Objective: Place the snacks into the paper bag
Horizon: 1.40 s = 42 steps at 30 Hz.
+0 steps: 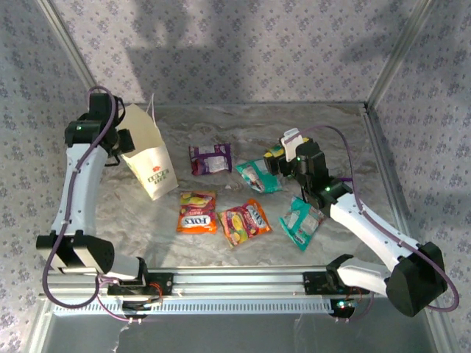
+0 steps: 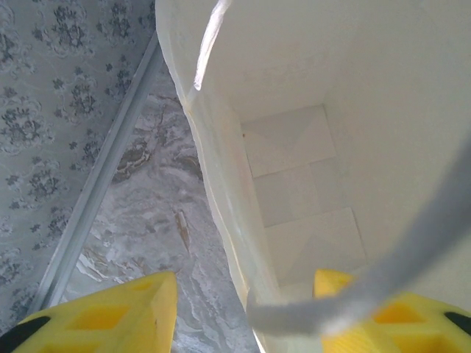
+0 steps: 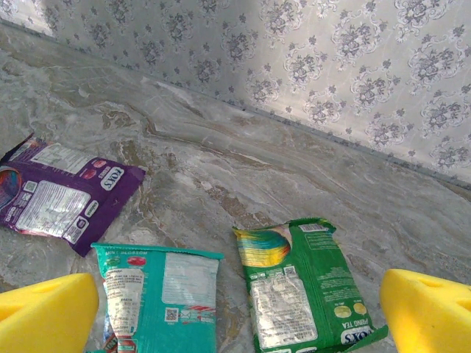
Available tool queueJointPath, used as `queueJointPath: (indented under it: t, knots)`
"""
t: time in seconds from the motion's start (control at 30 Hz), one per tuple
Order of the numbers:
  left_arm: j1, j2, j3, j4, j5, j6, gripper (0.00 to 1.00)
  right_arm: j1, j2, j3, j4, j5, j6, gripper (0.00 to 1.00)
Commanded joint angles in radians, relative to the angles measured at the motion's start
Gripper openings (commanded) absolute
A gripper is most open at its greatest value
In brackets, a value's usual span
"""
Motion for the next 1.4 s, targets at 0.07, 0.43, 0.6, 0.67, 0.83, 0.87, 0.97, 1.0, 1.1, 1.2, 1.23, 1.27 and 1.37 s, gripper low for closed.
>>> queueJointPath:
  t: [0.07,0.43,0.6,0.67,0.83,0.87,0.97,1.0,1.1,1.2,1.23,1.27,1.37]
  knots:
    - [0.009,0.023,0.000,0.008,0.020,-0.024,0.46,0.003,0.001,0.018,0.013,0.001,-0.012,1.00]
    - [0.020,0.067,-0.004,0.054,0.100,0.097,0.16,0.000,0.001,0.022,0.006,0.001,-0.011,1.00]
    - [0.023,0.101,0.036,0.044,0.112,0.175,0.15,0.000,-0.006,0.022,-0.004,0.007,-0.009,1.00]
    - [0.023,0.110,0.047,0.054,0.142,0.206,0.14,0.000,-0.012,0.016,-0.005,0.008,-0.007,1.00]
    - [0.023,0.111,0.046,0.120,0.227,0.292,0.13,0.000,-0.023,0.013,-0.014,0.016,-0.015,1.00]
    - [0.023,0.112,0.047,0.123,0.241,0.306,0.13,0.000,-0.026,0.013,-0.018,0.018,-0.016,1.00]
    - [0.023,0.114,0.042,0.134,0.306,0.354,0.14,0.001,-0.034,0.011,-0.022,0.022,-0.019,1.00]
    - [0.023,0.118,0.047,0.123,0.323,0.371,0.14,0.001,-0.036,0.010,-0.024,0.023,-0.019,1.00]
    - [0.022,0.124,0.049,0.100,0.350,0.415,0.15,0.000,-0.042,0.009,-0.027,0.023,-0.018,1.00]
    - [0.022,0.124,0.050,0.079,0.350,0.460,0.15,0.000,-0.043,0.010,-0.029,0.024,-0.021,1.00]
    - [0.023,0.123,0.052,0.072,0.355,0.477,0.16,0.001,-0.043,0.011,-0.030,0.023,-0.021,1.00]
    - [0.022,0.122,0.049,0.067,0.355,0.494,0.16,0.000,-0.042,0.011,-0.030,0.022,-0.021,1.00]
    - [0.023,0.111,0.037,0.068,0.357,0.520,0.18,0.000,-0.037,0.017,-0.030,0.018,-0.016,1.00]
